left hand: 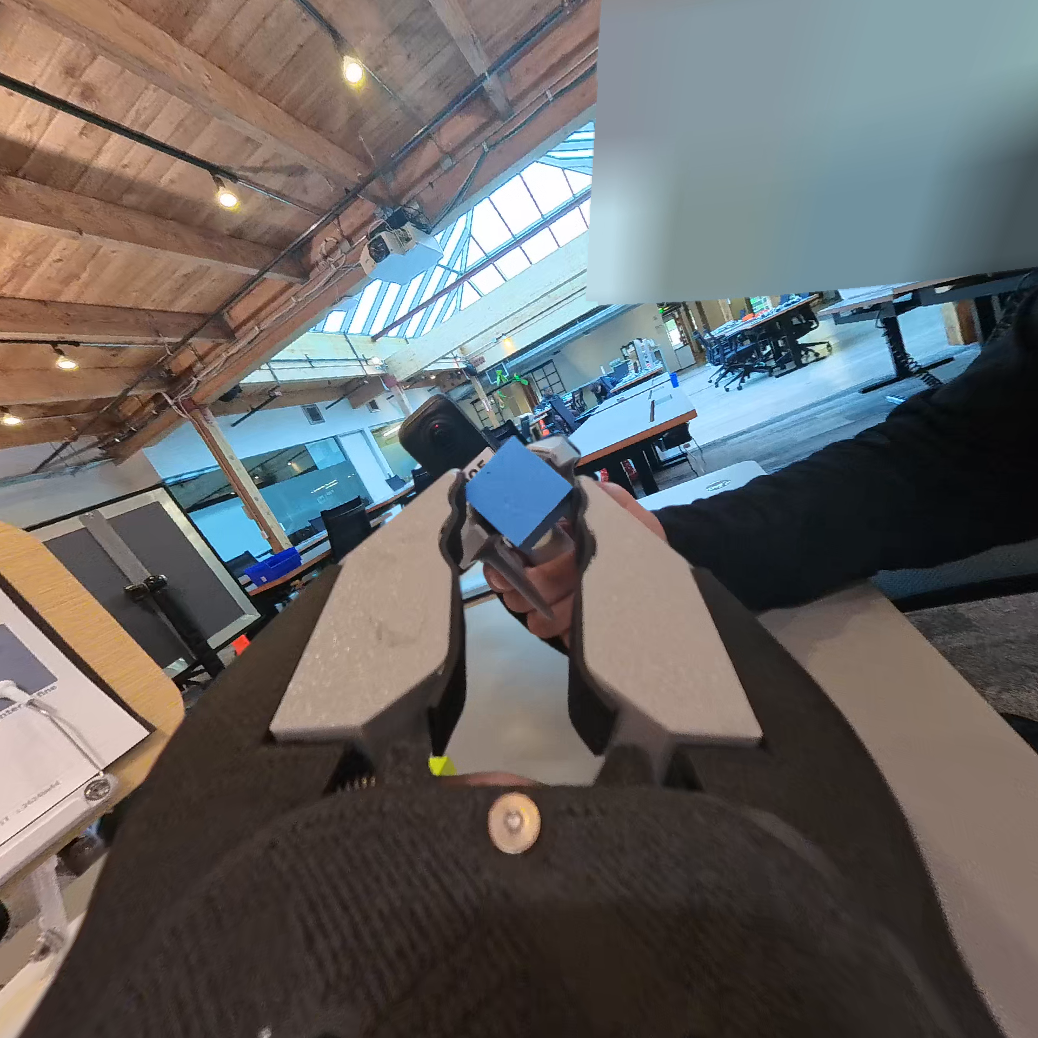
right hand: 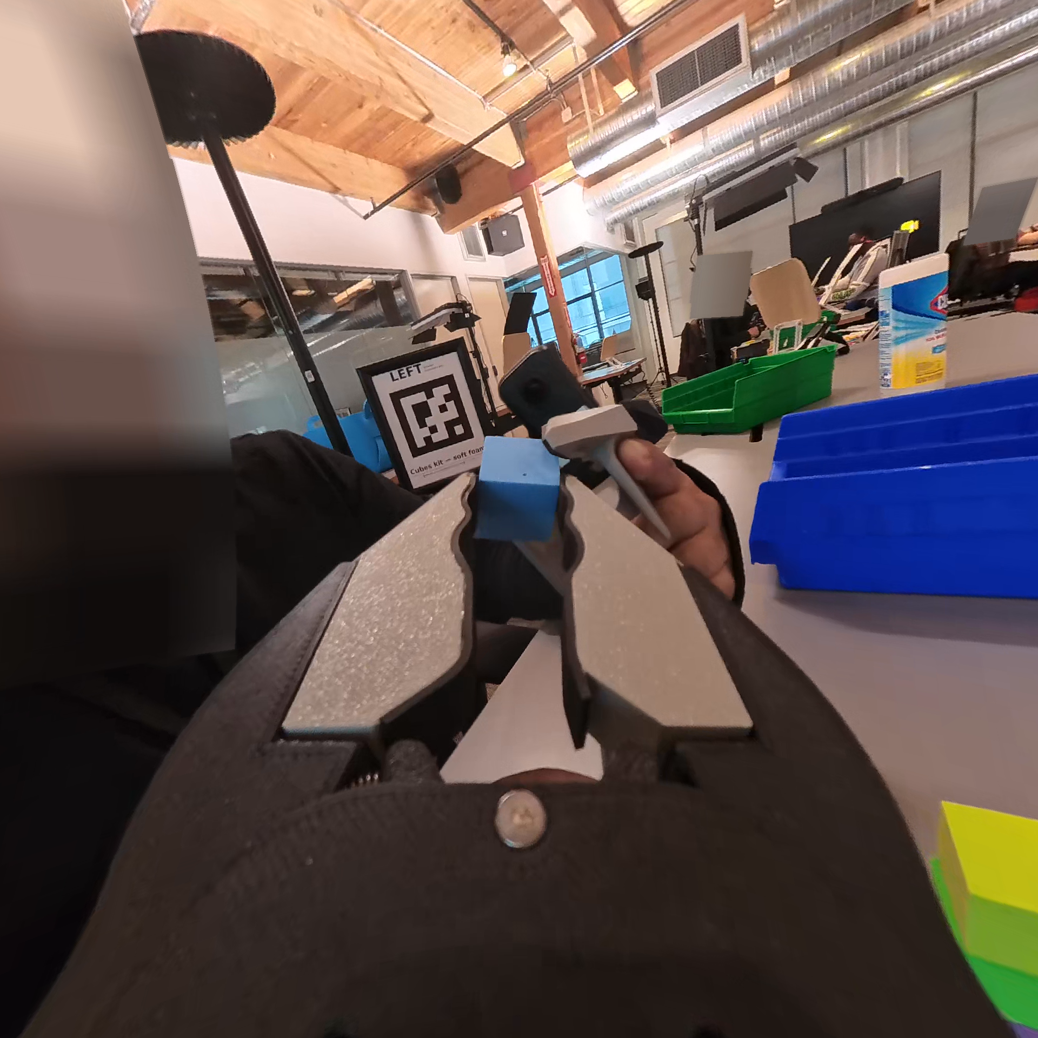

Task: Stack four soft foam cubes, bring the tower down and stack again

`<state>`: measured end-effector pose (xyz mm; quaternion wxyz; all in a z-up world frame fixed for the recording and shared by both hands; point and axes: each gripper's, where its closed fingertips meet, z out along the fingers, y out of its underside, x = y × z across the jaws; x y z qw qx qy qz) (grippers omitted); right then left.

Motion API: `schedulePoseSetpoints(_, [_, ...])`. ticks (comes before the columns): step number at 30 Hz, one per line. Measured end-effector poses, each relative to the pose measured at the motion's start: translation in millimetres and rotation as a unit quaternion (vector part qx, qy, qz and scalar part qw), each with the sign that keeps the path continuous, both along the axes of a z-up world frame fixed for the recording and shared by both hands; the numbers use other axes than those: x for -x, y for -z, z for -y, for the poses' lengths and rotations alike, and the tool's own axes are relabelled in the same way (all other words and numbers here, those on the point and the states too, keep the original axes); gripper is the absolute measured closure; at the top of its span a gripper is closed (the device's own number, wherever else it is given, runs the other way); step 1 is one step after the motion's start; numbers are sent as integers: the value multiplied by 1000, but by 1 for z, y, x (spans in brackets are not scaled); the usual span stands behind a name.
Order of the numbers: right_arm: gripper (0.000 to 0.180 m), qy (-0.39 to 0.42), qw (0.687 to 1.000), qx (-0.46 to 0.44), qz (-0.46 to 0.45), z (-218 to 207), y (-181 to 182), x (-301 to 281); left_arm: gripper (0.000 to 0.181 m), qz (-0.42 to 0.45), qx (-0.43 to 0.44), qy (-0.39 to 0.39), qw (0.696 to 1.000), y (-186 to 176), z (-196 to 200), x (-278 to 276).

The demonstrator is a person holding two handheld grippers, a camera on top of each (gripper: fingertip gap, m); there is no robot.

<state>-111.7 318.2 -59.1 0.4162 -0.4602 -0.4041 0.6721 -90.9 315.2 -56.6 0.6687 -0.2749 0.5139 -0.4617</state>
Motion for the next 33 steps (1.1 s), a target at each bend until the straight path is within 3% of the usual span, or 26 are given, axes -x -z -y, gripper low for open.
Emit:
schedulePoseSetpoints(8, [155, 28, 999, -6, 24, -5, 1, 1, 145, -4, -8, -16, 1000, 3, -5, 0])
schedulePoseSetpoints(18, [156, 112, 986, -55, 113, -25, 22, -6, 144, -40, -49, -94, 994, 22, -25, -5])
schedulePoseSetpoints(21, [156, 147, 979, -67, 123, -38, 27, -14, 154, -37, -43, -108, 993, 19, -33, 1])
schedulePoseSetpoints(26, [155, 223, 960, -95, 137, -69, 40, -38, 180, -30, 43, -141, 989, 9, -62, 15])
schedulePoseSetpoints(30, [156, 253, 949, -112, 149, -87, 52, -47, 181, -89, 123, -232, 961, 31, -108, 13])
schedulePoseSetpoints(33, [155, 265, 941, -135, 161, -96, 66, -48, 181, -141, 172, -245, 943, 55, -122, 9])
